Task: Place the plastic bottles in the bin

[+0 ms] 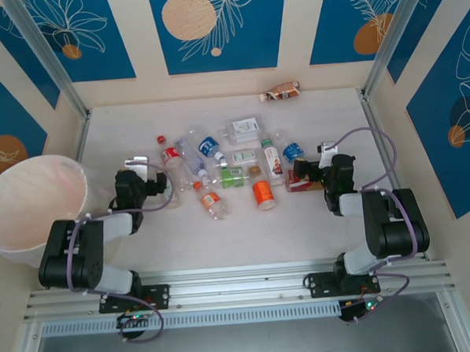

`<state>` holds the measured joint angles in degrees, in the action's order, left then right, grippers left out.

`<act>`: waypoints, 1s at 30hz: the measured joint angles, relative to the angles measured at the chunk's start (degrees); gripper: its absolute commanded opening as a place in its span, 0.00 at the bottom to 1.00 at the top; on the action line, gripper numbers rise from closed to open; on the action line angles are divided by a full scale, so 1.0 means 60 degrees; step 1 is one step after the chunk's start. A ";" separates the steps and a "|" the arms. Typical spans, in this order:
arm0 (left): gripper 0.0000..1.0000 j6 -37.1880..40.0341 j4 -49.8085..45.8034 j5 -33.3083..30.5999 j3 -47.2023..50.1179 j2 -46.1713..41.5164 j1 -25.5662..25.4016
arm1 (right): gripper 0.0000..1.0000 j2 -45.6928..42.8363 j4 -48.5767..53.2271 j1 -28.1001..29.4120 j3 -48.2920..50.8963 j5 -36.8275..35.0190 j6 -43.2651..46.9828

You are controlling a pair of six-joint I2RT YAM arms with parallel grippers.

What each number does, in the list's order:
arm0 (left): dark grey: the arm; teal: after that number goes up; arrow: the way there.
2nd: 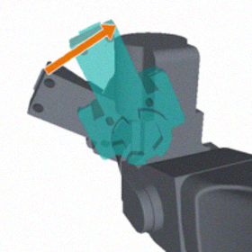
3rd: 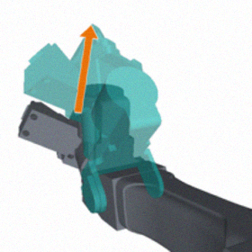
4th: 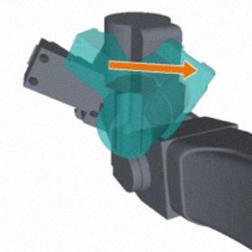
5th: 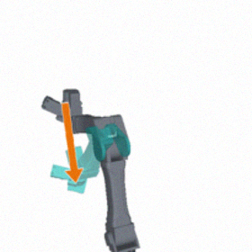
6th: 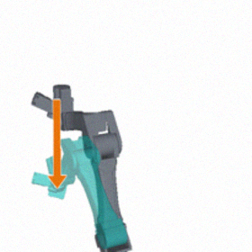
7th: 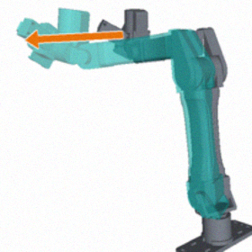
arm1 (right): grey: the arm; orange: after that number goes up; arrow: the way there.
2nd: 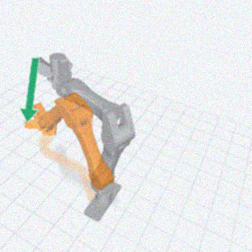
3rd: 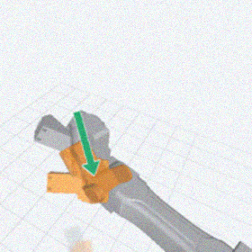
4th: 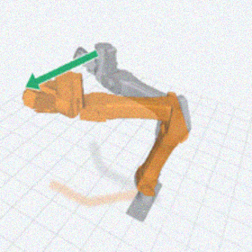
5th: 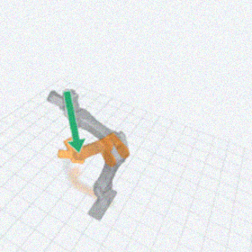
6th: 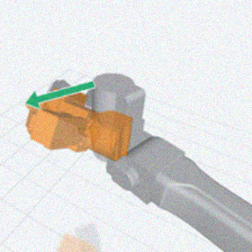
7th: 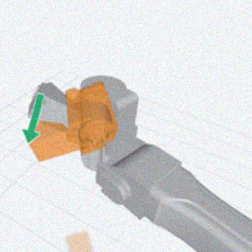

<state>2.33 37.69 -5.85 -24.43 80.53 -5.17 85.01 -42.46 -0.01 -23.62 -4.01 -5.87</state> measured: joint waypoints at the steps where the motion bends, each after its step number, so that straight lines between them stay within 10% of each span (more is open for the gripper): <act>1: 1.00 -0.0058 -0.0342 -0.0033 -0.0178 -0.0240 -0.0011 | 1.00 -0.0204 0.0171 0.0000 0.0000 0.0040 0.0004; 16: 1.00 -0.2535 -0.5461 -0.1078 -0.2922 -0.2441 -0.2481 | 1.00 -0.4849 0.5023 0.0036 -0.1086 -0.0892 -0.2554; 30: 1.00 -0.5523 -0.7967 0.2102 -0.2914 -0.3155 -0.2539 | 1.00 -0.4597 0.9537 -0.0007 -0.1610 -0.1275 -0.5293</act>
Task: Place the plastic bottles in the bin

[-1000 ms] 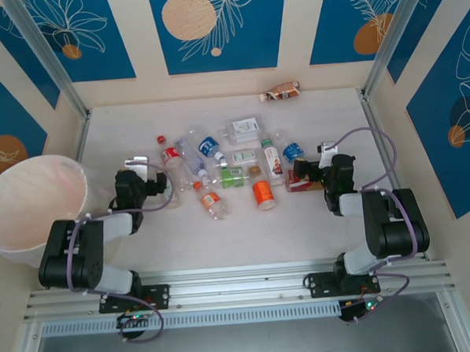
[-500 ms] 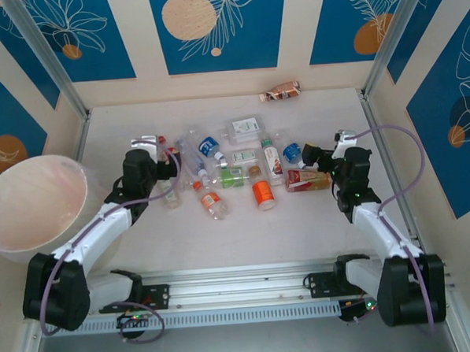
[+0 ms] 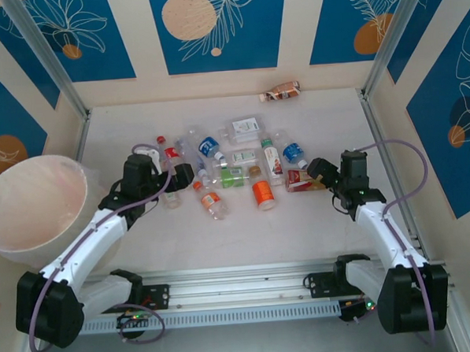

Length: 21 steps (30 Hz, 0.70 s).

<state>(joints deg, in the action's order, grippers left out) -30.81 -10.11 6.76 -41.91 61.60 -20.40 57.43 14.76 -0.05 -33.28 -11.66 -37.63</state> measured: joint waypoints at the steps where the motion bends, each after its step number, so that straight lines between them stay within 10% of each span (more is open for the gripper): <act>1: 1.00 -0.0073 -0.0062 0.0157 0.0007 -0.0025 0.0000 | 0.99 0.0080 0.0066 0.0000 -0.0004 -0.0004 -0.0040; 21: 1.00 -0.0408 0.0798 -0.0572 -0.0280 0.0871 0.0004 | 1.00 0.4932 0.3275 0.0142 -0.4003 -0.0882 -0.6094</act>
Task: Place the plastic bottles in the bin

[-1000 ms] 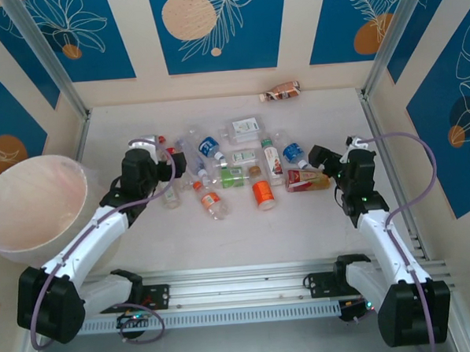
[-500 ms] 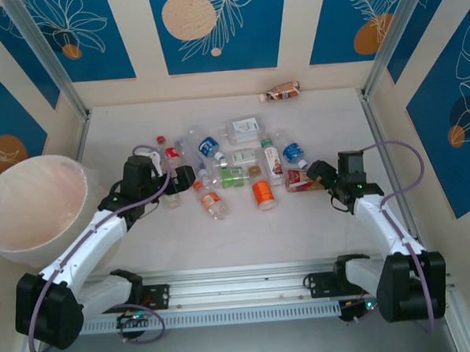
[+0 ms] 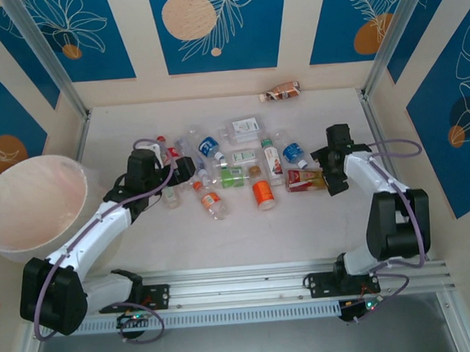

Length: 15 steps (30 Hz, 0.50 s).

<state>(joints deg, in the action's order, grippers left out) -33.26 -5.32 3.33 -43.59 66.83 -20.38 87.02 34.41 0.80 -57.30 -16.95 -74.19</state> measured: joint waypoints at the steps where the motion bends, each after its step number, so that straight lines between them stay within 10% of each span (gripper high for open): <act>1: 1.00 -0.0051 0.0058 -0.0036 0.0058 0.0000 0.0000 | 0.99 0.0291 -0.0007 0.0000 -0.0168 -0.0069 -0.0244; 15: 1.00 -0.0474 0.0619 -0.0131 0.0506 -0.0178 0.0000 | 0.79 0.1570 -0.0940 -0.0007 0.0317 -0.0189 -0.1603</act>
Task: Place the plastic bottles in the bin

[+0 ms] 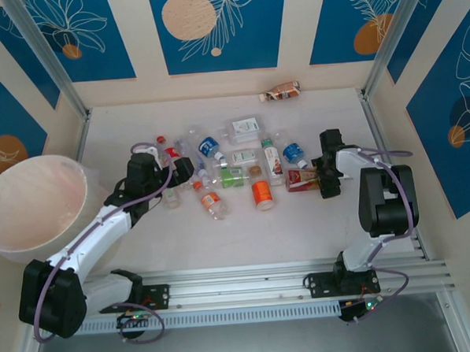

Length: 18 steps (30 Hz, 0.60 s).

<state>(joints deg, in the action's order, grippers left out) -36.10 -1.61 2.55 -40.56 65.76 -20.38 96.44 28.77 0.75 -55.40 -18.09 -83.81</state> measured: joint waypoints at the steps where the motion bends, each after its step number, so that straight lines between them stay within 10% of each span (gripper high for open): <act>1: 1.00 -0.0018 0.0095 0.0029 0.0033 0.0036 0.0000 | 0.74 -0.0062 -0.0044 0.0000 0.0098 -0.0025 -0.0018; 18: 1.00 -0.0215 0.0637 0.1333 -0.0364 0.1461 -0.0022 | 0.48 -0.2007 -0.2419 0.0678 0.1508 -0.0954 0.1810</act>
<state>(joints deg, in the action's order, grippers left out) -37.39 2.22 10.55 -42.74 74.52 -20.51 84.40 14.26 4.82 -46.35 -23.81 -72.95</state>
